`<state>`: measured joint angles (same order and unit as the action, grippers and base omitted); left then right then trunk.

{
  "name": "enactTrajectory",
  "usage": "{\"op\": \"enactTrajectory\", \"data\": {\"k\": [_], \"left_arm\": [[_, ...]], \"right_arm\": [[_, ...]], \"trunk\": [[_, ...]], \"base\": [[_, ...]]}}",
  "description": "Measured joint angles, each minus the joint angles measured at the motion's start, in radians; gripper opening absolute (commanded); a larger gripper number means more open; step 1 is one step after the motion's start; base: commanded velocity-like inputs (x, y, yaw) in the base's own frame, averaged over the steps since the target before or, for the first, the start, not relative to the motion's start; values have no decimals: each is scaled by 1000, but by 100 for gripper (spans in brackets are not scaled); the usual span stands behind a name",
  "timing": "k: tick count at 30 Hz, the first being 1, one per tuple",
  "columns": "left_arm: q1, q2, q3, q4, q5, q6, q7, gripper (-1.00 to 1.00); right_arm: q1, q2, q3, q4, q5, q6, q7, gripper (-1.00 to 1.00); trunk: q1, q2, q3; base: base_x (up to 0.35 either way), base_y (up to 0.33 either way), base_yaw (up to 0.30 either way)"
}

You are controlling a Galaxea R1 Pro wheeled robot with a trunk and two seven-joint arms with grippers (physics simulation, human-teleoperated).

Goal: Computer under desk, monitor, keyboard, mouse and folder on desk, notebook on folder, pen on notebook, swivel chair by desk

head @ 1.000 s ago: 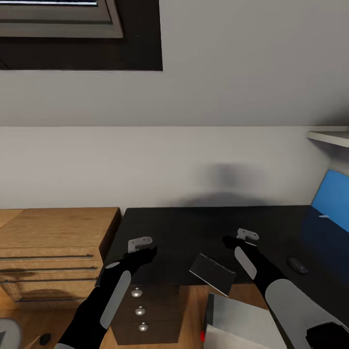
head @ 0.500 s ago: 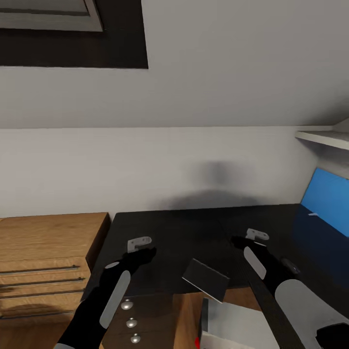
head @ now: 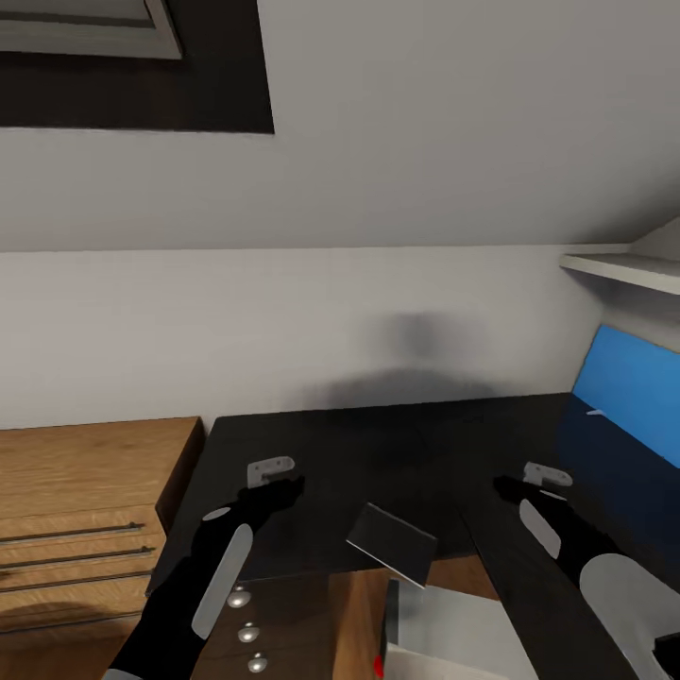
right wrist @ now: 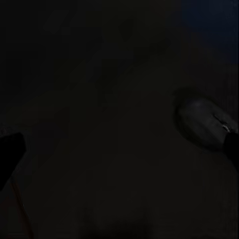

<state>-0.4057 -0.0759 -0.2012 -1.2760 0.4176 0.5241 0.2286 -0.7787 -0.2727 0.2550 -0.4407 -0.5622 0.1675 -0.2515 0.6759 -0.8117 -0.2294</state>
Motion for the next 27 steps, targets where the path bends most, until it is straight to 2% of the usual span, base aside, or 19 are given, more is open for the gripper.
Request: {"op": "enactTrajectory", "data": {"k": [1, 2, 4, 5, 10, 27], "left_arm": [[15, 0, 0, -66, 0, 9, -1, 100], [23, 1, 0, -83, 0, 12, -1, 100], [55, 2, 0, -140, 0, 28, -1, 100], [71, 2, -1, -171, -1, 44, -1, 100], [86, 2, -1, -201, -1, 80, -1, 100], [88, 1, -3, -203, -2, 91, -2, 100]], "right_arm": [[-7, -9, 1, 131, 1, -95, 29, 100], [-8, -10, 1, 170, 0, -103, 31, 100], [-9, -10, 1, 188, 0, -112, 34, 100], [-9, -10, 1, 194, -2, -109, 35, 100], [-9, -11, 0, 192, -8, -59, 35, 100], [-9, -14, -11, 177, -14, -41, 34, 100]], "trunk": [[0, 0, 0], [0, 0, 0], [0, 0, 0], [0, 0, 0], [0, 0, 0], [0, 0, 0]], "base": [[0, 0, 0], [0, 0, 0], [5, 0, 0], [35, 0, 0], [212, 0, 0], [98, -48, 0]]}}
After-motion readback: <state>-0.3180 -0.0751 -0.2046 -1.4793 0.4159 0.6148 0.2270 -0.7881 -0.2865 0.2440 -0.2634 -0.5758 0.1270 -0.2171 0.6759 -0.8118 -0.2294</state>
